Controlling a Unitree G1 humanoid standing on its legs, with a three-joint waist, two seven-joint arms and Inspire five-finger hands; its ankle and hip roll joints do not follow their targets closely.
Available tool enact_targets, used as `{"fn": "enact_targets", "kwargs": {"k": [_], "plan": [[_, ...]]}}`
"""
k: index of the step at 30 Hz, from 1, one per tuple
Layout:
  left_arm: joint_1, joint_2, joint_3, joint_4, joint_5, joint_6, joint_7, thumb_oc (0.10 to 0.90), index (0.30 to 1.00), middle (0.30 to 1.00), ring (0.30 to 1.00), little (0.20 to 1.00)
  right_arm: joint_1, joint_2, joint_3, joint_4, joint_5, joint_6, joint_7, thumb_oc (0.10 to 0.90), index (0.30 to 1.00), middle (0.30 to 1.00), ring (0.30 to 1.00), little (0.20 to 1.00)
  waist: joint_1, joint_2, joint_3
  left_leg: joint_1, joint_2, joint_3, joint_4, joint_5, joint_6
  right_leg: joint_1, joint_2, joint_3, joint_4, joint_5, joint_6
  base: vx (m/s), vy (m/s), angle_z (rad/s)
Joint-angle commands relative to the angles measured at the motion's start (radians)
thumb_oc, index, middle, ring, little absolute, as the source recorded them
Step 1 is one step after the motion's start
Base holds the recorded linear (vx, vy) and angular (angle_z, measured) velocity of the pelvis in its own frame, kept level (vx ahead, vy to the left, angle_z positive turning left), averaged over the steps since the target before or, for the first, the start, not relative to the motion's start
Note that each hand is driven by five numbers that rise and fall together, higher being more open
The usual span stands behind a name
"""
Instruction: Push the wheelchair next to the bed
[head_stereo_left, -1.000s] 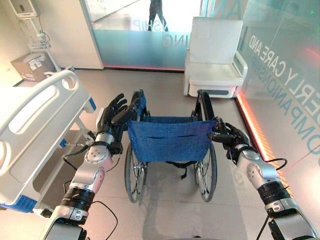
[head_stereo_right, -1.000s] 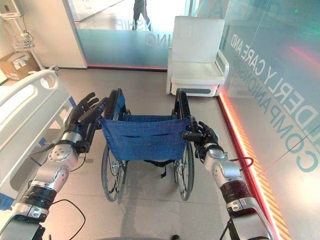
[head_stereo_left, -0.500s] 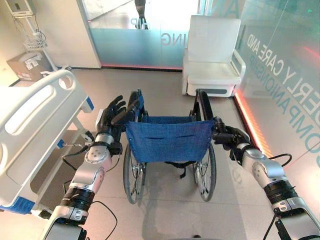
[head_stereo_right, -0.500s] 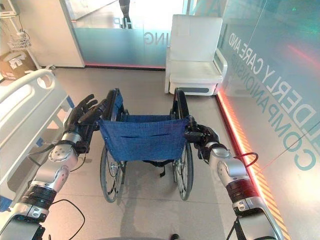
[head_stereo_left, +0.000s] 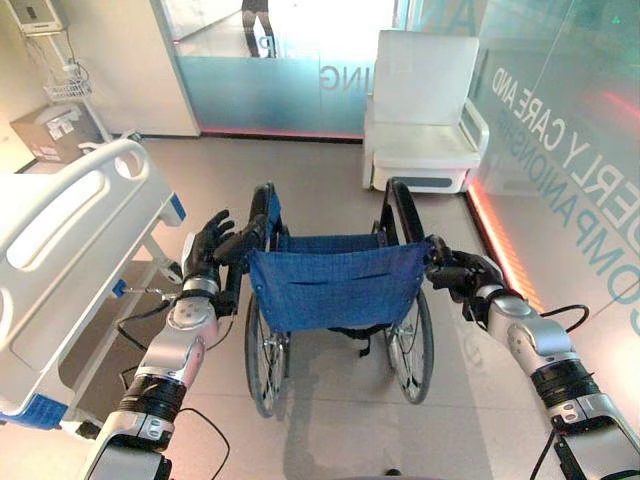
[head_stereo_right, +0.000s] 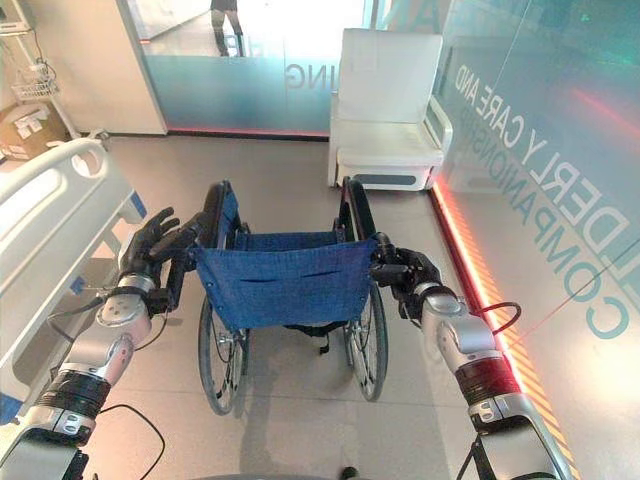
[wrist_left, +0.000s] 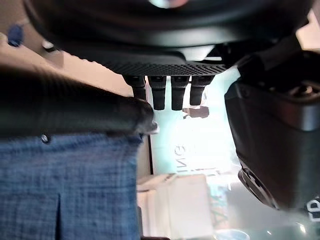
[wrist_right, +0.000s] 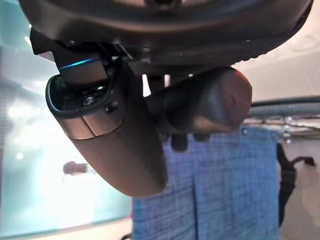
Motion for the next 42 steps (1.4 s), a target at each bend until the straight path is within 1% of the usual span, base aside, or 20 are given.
{"fn": "enact_targets", "kwargs": {"k": [1, 7, 12, 13, 18, 19, 23, 27, 35, 38, 42], "plan": [[-0.157, 0.107, 0.048, 0.016, 0.056, -0.044, 0.021, 0.8, 0.9, 0.9, 0.9, 0.9, -0.107, 0.026, 0.045, -0.185, 0.027, -0.087, 0.107, 0.4, 0.3, 0.3, 0.3, 0.3, 0.009, -0.015, -0.067, -0.037, -0.046, 0.021, 0.004, -0.005, -0.017, 0.059, 0.038, -0.011, 0.003, -0.043, -0.014, 0.0, 0.0, 0.0], [-0.139, 0.151, 0.08, 0.006, 0.03, -0.018, -0.003, 0.8, 0.9, 0.9, 0.9, 0.9, -0.098, 0.013, 0.04, -0.177, 0.03, -0.071, 0.103, 0.4, 0.3, 0.3, 0.3, 0.3, 0.018, -0.007, -0.062, -0.041, -0.042, 0.02, 0.004, 0.0, -0.022, 0.06, 0.034, -0.027, 0.003, -0.044, -0.013, 0.0, 0.0, 0.0], [-0.131, 0.18, 0.09, -0.027, 0.03, 0.031, -0.078, 0.8, 0.9, 0.9, 0.9, 0.9, -0.086, 0.005, 0.036, -0.165, 0.034, -0.073, 0.095, 0.4, 0.3, 0.3, 0.3, 0.3, 0.024, -0.002, -0.058, -0.043, -0.041, 0.015, 0.004, 0.003, -0.025, 0.061, 0.034, -0.036, 0.003, -0.045, -0.013, -0.01, -0.008, 0.03], [-0.132, 0.194, 0.092, -0.04, 0.02, 0.05, -0.109, 0.8, 0.9, 0.9, 0.9, 0.9, -0.088, 0.002, 0.033, -0.163, 0.037, -0.071, 0.092, 0.4, 0.3, 0.3, 0.3, 0.3, 0.028, 0.001, -0.055, -0.044, -0.041, 0.013, 0.004, 0.004, -0.025, 0.062, 0.033, -0.039, 0.003, -0.046, -0.013, -0.02, -0.02, 0.07], [-0.133, 0.211, 0.085, -0.065, -0.003, 0.082, -0.191, 0.8, 0.9, 0.9, 0.9, 0.9, -0.092, -0.005, 0.031, -0.156, 0.049, -0.068, 0.081, 0.4, 0.3, 0.3, 0.3, 0.3, 0.032, 0.007, -0.053, -0.045, -0.04, 0.009, 0.004, 0.006, -0.028, 0.063, 0.034, -0.044, 0.003, -0.048, -0.013, -0.01, -0.019, 0.08], [-0.131, 0.216, 0.082, -0.085, -0.007, 0.109, -0.231, 0.8, 0.9, 0.9, 0.9, 0.9, -0.088, -0.008, 0.029, -0.152, 0.051, -0.071, 0.081, 0.4, 0.3, 0.3, 0.3, 0.3, 0.034, 0.01, -0.053, -0.046, -0.04, 0.008, 0.004, 0.007, -0.028, 0.063, 0.034, -0.047, 0.003, -0.048, -0.013, -0.01, -0.025, 0.06], [-0.12, 0.234, 0.077, -0.11, 0.017, 0.149, -0.294, 0.8, 0.9, 0.9, 0.9, 0.9, -0.079, -0.014, 0.029, -0.148, 0.052, -0.076, 0.081, 0.4, 0.3, 0.3, 0.3, 0.3, 0.037, 0.016, -0.051, -0.045, -0.039, 0.005, 0.004, 0.01, -0.029, 0.065, 0.034, -0.05, 0.003, -0.05, -0.014, -0.01, -0.018, 0.04], [-0.117, 0.26, 0.067, -0.11, 0.036, 0.173, -0.341, 0.8, 0.9, 0.9, 0.9, 0.9, -0.082, -0.022, 0.03, -0.147, 0.06, -0.076, 0.076, 0.4, 0.3, 0.3, 0.3, 0.3, 0.039, 0.021, -0.048, -0.047, -0.038, 0.002, 0.004, 0.013, -0.031, 0.065, 0.035, -0.052, 0.003, -0.05, -0.014, -0.01, -0.017, 0.04], [-0.133, 0.297, 0.025, -0.099, 0.006, 0.226, -0.442, 0.8, 0.9, 0.9, 0.9, 0.9, -0.087, -0.031, 0.047, -0.139, 0.074, -0.084, 0.068, 0.4, 0.3, 0.3, 0.3, 0.3, 0.039, 0.029, -0.046, -0.047, -0.036, 0.004, 0.004, 0.018, -0.035, 0.067, 0.036, -0.058, 0.003, -0.049, -0.013, 0.0, -0.006, 0.02], [-0.151, 0.313, -0.008, -0.091, 0.022, 0.256, -0.479, 0.8, 0.9, 0.9, 0.9, 0.9, -0.092, -0.039, 0.06, -0.133, 0.08, -0.087, 0.067, 0.4, 0.3, 0.3, 0.3, 0.3, 0.035, 0.032, -0.045, -0.046, -0.034, 0.007, 0.004, 0.02, -0.036, 0.067, 0.037, -0.058, 0.003, -0.049, -0.012, 0.0, 0.0, 0.0], [-0.173, 0.329, -0.039, -0.074, 0.06, 0.267, -0.497, 0.8, 0.9, 0.9, 0.9, 0.9, -0.097, -0.044, 0.074, -0.131, 0.092, -0.088, 0.058, 0.4, 0.3, 0.3, 0.3, 0.3, 0.032, 0.033, -0.045, -0.044, -0.035, 0.008, 0.004, 0.021, -0.036, 0.068, 0.038, -0.056, 0.003, -0.048, -0.011, 0.0, 0.0, 0.0]]}}
